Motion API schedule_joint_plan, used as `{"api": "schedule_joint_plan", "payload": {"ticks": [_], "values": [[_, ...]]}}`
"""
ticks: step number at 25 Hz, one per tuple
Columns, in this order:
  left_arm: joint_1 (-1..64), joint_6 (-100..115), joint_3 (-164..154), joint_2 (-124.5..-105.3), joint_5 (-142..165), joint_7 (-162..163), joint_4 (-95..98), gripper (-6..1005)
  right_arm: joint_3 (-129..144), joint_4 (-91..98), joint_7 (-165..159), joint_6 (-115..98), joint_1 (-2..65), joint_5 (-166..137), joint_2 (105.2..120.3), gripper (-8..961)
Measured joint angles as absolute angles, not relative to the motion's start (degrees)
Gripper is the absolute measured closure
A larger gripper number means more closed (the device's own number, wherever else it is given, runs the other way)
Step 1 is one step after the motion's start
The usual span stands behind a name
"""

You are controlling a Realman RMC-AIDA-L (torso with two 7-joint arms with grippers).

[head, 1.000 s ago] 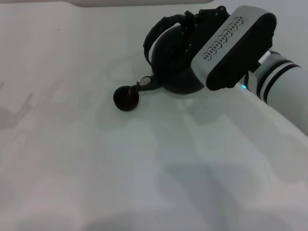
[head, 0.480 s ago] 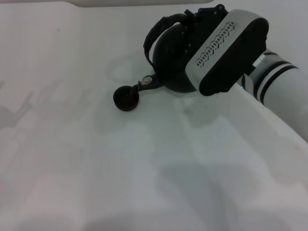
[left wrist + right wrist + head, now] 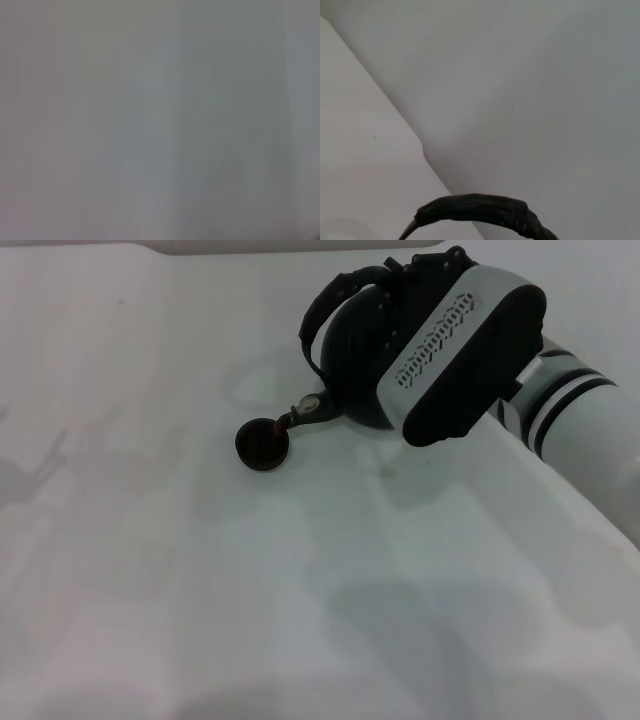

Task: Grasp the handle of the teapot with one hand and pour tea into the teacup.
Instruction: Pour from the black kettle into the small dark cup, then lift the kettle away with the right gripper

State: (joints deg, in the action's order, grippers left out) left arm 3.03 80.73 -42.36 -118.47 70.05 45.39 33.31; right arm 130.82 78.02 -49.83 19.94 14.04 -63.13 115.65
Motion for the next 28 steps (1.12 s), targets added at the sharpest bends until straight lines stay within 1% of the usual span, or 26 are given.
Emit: {"api": "schedule_joint_plan", "payload": {"ticks": [28], "values": [[3.81, 79.32, -42.36, -118.47, 70.07, 45.33, 33.31, 125, 130.69, 78.03, -50.09, 20.48, 14.06, -63.37, 115.65, 842]]}}
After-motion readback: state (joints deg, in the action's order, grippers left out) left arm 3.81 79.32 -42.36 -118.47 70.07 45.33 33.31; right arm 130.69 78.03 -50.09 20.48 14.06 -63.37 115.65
